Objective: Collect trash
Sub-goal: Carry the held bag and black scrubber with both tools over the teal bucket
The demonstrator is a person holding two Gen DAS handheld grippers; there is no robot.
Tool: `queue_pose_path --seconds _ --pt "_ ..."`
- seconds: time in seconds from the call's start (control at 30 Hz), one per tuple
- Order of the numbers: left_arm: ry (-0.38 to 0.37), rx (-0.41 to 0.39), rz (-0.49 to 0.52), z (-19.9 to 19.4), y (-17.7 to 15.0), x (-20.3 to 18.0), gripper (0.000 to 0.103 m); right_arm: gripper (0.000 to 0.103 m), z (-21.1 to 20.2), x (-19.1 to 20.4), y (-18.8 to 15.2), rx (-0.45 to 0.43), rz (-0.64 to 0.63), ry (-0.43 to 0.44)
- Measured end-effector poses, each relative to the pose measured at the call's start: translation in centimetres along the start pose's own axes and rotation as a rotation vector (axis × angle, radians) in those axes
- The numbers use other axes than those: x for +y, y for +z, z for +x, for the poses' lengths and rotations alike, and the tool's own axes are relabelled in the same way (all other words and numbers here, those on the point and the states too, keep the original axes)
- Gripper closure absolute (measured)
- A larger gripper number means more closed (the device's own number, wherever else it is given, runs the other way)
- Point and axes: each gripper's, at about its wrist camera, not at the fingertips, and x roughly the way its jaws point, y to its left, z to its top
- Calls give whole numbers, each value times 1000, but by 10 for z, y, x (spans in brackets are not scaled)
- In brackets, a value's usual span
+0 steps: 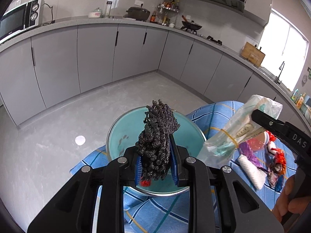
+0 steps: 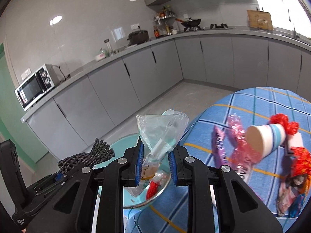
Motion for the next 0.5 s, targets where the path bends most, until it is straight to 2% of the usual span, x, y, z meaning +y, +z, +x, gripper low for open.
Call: queue_pose_path --seconds 0.5 --pt "13 96 -27 51 -14 20 79 79 74 20 -20 160 -58 -20"
